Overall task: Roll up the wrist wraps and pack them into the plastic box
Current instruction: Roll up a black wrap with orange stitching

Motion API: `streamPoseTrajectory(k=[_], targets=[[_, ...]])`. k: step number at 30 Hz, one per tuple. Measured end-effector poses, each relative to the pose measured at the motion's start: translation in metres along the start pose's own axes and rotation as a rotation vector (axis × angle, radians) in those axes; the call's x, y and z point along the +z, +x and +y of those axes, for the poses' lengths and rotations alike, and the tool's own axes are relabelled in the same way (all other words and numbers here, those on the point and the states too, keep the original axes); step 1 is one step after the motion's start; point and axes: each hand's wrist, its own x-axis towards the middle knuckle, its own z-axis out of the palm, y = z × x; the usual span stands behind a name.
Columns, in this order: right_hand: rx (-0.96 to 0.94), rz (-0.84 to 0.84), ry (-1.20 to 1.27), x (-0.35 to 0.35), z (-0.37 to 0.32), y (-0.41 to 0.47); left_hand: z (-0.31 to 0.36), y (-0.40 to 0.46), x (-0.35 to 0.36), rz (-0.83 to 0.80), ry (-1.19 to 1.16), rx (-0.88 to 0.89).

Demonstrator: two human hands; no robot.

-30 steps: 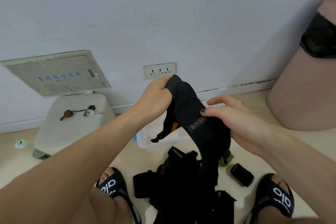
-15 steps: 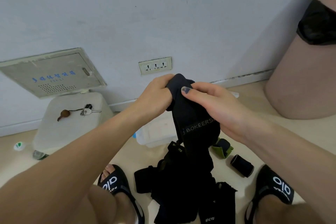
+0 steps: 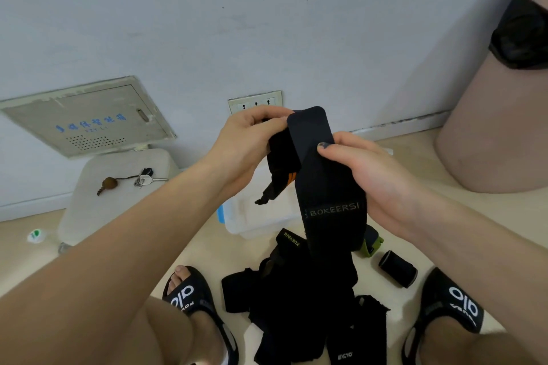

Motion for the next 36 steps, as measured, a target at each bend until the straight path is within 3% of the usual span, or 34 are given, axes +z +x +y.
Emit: streamPoseTrajectory(k=[6,25,36], targets=[[-0.103,0.102,0.077,-0.006,-0.006,0.001,0.001,0.003,-0.002,0.078,-0.016,0.004],[-0.145,0.067,-0.054,0.015,0.008,0.01,0.012,-0.006,0.013,0.047,-0.193,-0.005],[-0.094,0.096,-0.049,0.015,0.012,0.012,0.009,-0.008,0.012,0.04,-0.14,0.03]])
